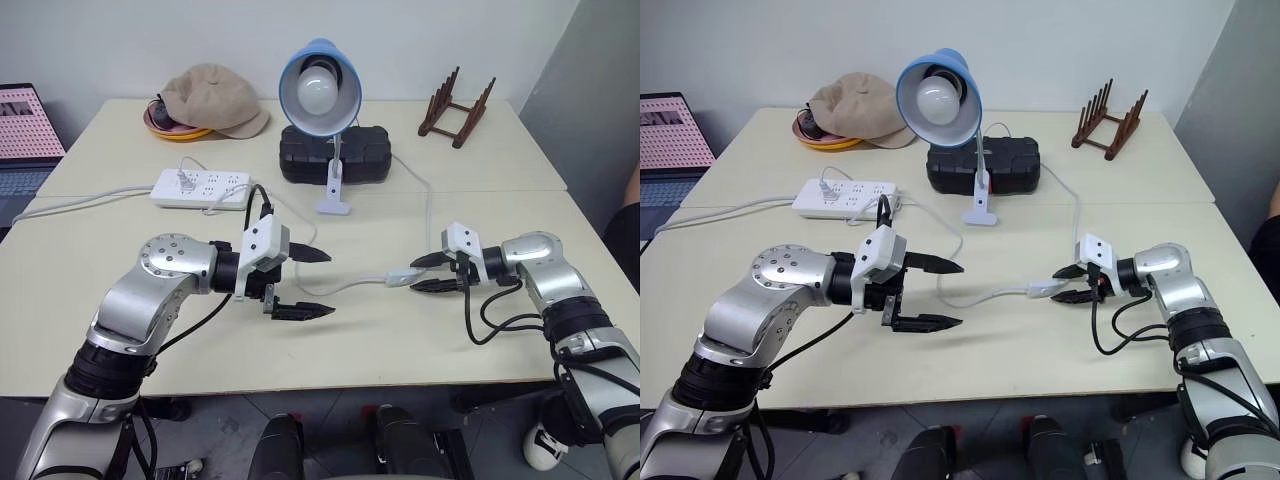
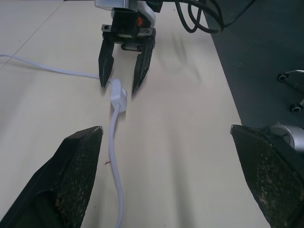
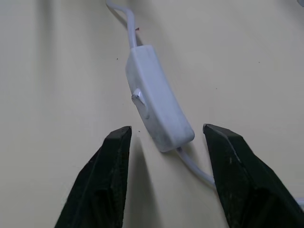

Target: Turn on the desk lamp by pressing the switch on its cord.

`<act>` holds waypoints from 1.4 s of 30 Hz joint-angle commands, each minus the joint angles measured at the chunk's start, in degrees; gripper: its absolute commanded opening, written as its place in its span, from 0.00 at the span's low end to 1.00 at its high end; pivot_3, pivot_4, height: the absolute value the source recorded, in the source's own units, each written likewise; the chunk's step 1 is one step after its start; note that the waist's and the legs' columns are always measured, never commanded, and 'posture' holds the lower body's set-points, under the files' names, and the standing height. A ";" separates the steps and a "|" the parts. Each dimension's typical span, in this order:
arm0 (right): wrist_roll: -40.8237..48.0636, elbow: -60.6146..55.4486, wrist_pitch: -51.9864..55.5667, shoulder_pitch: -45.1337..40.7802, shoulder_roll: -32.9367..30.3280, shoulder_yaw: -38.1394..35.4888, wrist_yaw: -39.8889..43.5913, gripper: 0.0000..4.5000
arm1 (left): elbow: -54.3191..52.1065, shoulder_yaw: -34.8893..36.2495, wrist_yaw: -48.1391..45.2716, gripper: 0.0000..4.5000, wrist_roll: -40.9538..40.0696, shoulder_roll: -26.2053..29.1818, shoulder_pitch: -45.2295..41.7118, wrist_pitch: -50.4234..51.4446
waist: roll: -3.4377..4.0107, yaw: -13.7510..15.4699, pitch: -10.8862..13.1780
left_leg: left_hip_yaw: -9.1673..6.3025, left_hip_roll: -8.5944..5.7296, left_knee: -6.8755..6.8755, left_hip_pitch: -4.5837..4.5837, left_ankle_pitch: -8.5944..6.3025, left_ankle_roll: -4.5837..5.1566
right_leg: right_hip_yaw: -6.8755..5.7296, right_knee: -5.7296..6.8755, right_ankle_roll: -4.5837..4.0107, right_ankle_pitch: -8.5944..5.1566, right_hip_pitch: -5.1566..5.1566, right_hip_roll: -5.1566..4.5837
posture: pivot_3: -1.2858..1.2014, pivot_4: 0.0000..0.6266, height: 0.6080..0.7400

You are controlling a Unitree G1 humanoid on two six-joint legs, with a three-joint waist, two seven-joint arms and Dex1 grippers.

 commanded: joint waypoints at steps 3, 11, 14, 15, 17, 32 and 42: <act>0.81 -0.55 -1.24 0.33 0.22 -2.18 0.15 0.22 | 0.43 0.45 0.43 1.00 0.63 -0.89 -1.91 -1.53 | 0.00 0.00 0.00 | 0.00 0.00 0.01 0.00 0.00 0.00 | 0.00 0.02 0.01 0.01 0.00 0.00 | 0.52 0.24 1.00; 1.90 -2.53 -0.40 2.32 0.66 -3.62 -1.55 0.08 | 0.28 0.29 0.65 1.00 0.59 -1.16 -1.35 -1.29 | 0.00 0.01 0.00 | 0.00 0.00 0.01 0.00 0.00 0.00 | 0.00 0.01 0.01 0.01 0.00 0.00 | 0.52 0.24 1.00; 3.96 -6.21 4.39 3.20 0.53 -5.33 -2.59 0.08 | -0.49 1.42 2.42 1.00 -1.91 -1.59 0.03 3.18 | 0.00 0.00 0.00 | 0.00 0.00 0.01 0.00 0.00 0.00 | 0.01 0.02 0.01 0.01 0.01 0.00 | 0.52 0.24 1.00; 5.47 -8.36 7.96 3.38 0.46 -6.22 -3.13 0.08 | -0.83 2.53 3.79 1.00 -4.20 -2.15 0.57 6.67 | 0.01 -0.01 0.00 | 0.00 0.00 0.01 0.00 0.00 0.00 | 0.00 0.02 0.01 0.01 0.01 0.00 | 0.52 0.24 1.00; 10.00 -14.38 17.52 3.48 0.75 -8.66 -4.88 0.08 | -1.50 5.29 6.92 1.00 -9.85 -3.41 1.63 14.66 | 0.01 -0.07 0.00 | 0.00 -0.01 0.01 0.03 0.00 0.00 | 0.03 0.06 0.02 0.01 0.01 -0.01 | 0.52 0.24 1.00; 40.31 -46.71 66.70 6.64 -2.42 -16.63 -13.36 0.08 | 1.52 15.93 28.40 1.00 -33.57 -20.66 -2.12 37.59 | 0.01 0.45 0.00 | -0.23 -0.03 0.11 -0.01 0.00 0.00 | -0.13 0.06 0.04 0.02 0.10 0.01 | 0.52 0.24 1.00; 42.65 -49.57 68.18 8.96 -4.23 -16.52 -14.11 0.08 | 2.26 12.35 23.14 1.00 -34.45 -18.07 -4.42 38.99 | 0.01 0.17 0.00 | -0.18 -0.03 0.08 -0.04 -0.01 0.00 | -0.10 0.01 0.03 0.01 0.05 0.03 | 0.52 0.24 1.00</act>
